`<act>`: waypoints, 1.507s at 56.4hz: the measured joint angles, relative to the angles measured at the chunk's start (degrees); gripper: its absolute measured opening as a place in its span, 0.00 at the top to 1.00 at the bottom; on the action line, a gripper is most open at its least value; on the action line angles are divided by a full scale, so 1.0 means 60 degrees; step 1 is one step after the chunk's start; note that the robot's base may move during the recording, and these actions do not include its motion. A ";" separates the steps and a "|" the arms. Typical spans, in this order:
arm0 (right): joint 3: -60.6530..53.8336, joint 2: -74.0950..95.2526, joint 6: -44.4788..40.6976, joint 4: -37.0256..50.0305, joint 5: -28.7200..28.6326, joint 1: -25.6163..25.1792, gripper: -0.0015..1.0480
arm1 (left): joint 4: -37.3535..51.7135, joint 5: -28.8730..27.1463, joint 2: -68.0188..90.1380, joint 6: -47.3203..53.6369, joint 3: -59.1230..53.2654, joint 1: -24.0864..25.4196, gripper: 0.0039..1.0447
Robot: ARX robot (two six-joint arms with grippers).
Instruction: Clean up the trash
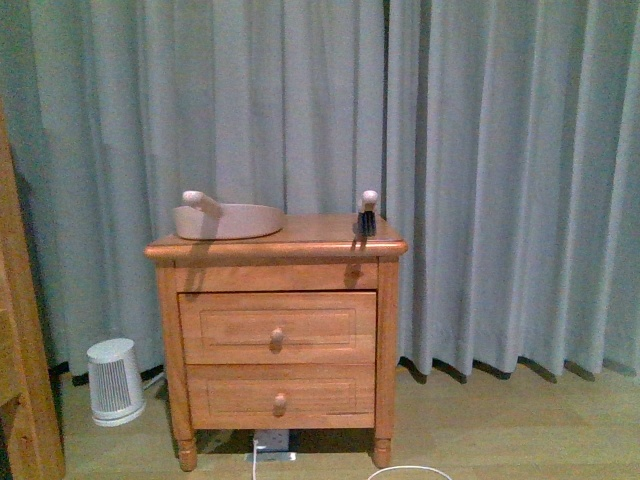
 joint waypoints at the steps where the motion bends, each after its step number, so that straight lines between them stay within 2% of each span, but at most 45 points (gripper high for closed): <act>1: 0.0000 0.0000 0.0000 0.0000 0.0000 0.0000 0.07 | 0.0000 0.0004 0.0000 0.0000 0.0000 0.0000 0.07; 85: 0.0000 0.0007 0.0000 -0.0004 0.0000 0.0000 0.07 | 0.0000 -0.0004 0.0007 0.0000 0.0000 0.0000 0.07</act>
